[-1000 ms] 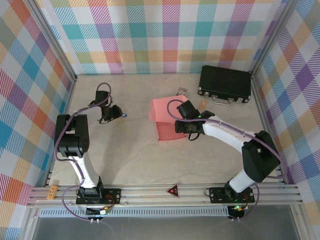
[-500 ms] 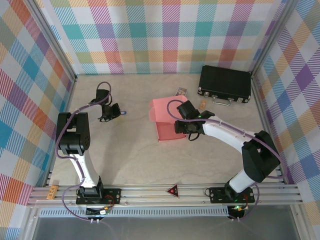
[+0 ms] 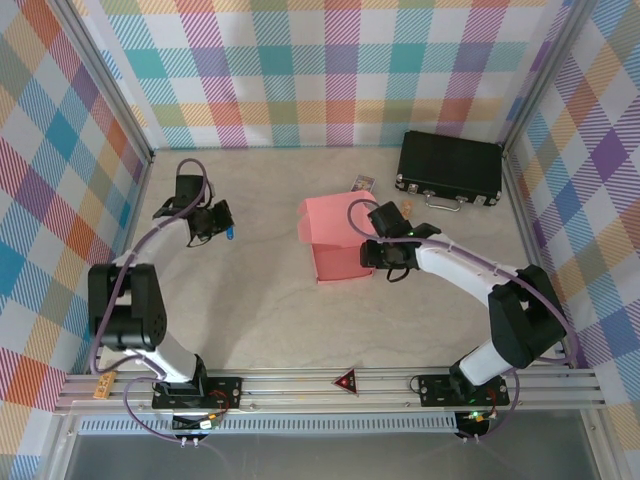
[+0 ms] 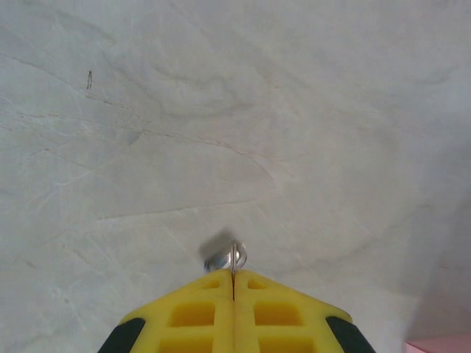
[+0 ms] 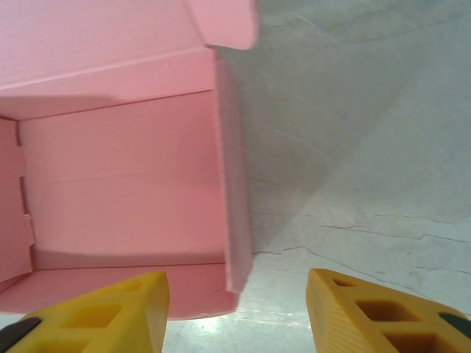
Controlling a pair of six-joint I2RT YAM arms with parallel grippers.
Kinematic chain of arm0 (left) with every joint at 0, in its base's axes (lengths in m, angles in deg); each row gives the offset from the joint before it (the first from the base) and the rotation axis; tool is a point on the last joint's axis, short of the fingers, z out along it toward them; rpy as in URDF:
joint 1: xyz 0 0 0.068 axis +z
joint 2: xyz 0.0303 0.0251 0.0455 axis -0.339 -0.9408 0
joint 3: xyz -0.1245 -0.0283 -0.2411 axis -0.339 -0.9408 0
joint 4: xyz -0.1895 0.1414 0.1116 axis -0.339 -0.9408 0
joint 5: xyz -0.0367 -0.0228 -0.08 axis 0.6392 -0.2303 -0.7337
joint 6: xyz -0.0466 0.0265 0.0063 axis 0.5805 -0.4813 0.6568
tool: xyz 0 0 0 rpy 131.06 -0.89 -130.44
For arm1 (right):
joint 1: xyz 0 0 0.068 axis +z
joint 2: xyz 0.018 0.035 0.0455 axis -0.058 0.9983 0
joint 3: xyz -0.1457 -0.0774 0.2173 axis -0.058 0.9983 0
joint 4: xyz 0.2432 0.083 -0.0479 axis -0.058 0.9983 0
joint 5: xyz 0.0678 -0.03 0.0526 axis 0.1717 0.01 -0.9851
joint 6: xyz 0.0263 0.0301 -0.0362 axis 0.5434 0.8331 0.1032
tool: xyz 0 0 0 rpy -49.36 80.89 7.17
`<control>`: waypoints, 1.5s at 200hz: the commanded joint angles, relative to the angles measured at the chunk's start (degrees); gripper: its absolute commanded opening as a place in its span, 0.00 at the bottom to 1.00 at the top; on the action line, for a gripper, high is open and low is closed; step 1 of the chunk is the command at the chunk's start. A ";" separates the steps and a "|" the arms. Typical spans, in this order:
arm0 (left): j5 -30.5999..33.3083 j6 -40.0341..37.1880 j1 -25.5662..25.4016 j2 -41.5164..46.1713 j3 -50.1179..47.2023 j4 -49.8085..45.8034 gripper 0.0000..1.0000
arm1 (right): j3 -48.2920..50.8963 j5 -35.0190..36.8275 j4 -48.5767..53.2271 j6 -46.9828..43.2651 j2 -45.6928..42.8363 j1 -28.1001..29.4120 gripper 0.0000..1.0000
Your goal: Fold the paper box
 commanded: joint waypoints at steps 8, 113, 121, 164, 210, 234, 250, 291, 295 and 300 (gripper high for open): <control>-1.38 2.17 -1.85 8.59 -3.08 -5.72 0.00 | 2.26 -3.70 -2.53 0.13 -1.68 -2.62 0.48; 0.67 7.64 -26.83 18.23 -1.27 -9.79 0.00 | 5.47 -8.66 -9.01 2.96 4.68 -5.70 0.34; -0.06 7.72 -28.48 16.93 -0.68 -9.05 0.00 | 5.44 -9.67 -9.51 2.90 5.22 -5.58 0.34; -3.54 7.25 -34.33 8.54 2.90 -5.11 0.00 | 5.07 -11.89 -10.56 3.10 7.62 -4.23 0.34; -4.62 6.74 -35.92 0.63 5.72 -1.15 0.00 | 4.88 -13.07 -11.57 3.41 8.07 -2.90 0.34; -4.86 6.10 -35.92 -3.92 7.85 -0.55 0.00 | 4.89 -11.89 -10.93 3.52 7.34 -2.72 0.34; -4.91 6.16 -35.92 -6.31 8.30 0.92 0.00 | 5.00 -10.62 -10.42 3.43 6.05 -2.68 0.34; -3.96 6.34 -35.90 -11.59 9.32 2.81 0.00 | 5.22 -6.93 -8.26 2.82 2.92 -2.69 0.37; -3.80 6.47 -35.92 -11.96 9.31 2.81 0.00 | 5.24 -6.59 -8.16 2.75 2.70 -2.73 0.37; -3.72 6.63 -35.92 -12.46 9.33 2.81 0.00 | 5.29 -6.25 -7.87 2.60 2.31 -2.76 0.37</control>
